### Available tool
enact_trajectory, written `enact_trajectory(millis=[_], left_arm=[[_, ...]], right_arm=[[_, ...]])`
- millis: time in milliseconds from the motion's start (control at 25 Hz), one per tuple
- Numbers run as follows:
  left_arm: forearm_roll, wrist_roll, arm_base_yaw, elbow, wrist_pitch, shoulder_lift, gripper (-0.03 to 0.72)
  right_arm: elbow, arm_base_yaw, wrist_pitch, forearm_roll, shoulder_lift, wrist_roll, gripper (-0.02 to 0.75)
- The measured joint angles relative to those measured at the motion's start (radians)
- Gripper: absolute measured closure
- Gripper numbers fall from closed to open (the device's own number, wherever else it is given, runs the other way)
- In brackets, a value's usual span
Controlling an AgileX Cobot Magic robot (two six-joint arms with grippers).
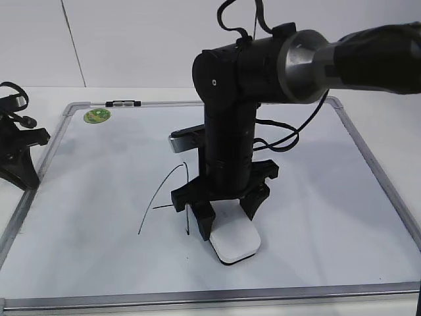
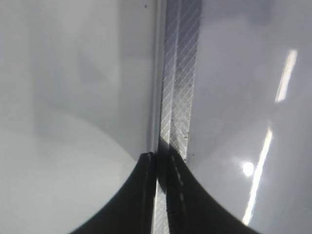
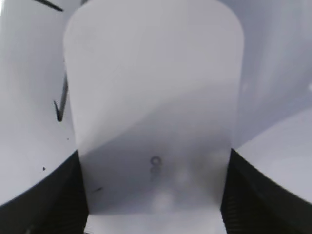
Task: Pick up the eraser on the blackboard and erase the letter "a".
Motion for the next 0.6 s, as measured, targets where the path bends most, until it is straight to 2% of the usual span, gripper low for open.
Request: enact_trajectory(millis=[200,600], left_arm=[[0.0,0.0,0.0,0.0,0.0,0.0,0.674],[-0.002,0.0,0.0,0.0,0.001,0.0,0.674]], right_arm=[[0.002,0.0,-0.002,-0.014,-0.005,0.008,0.199],[0.017,-0.029,-0.012,-0.123,-0.107,0.049,0.199]])
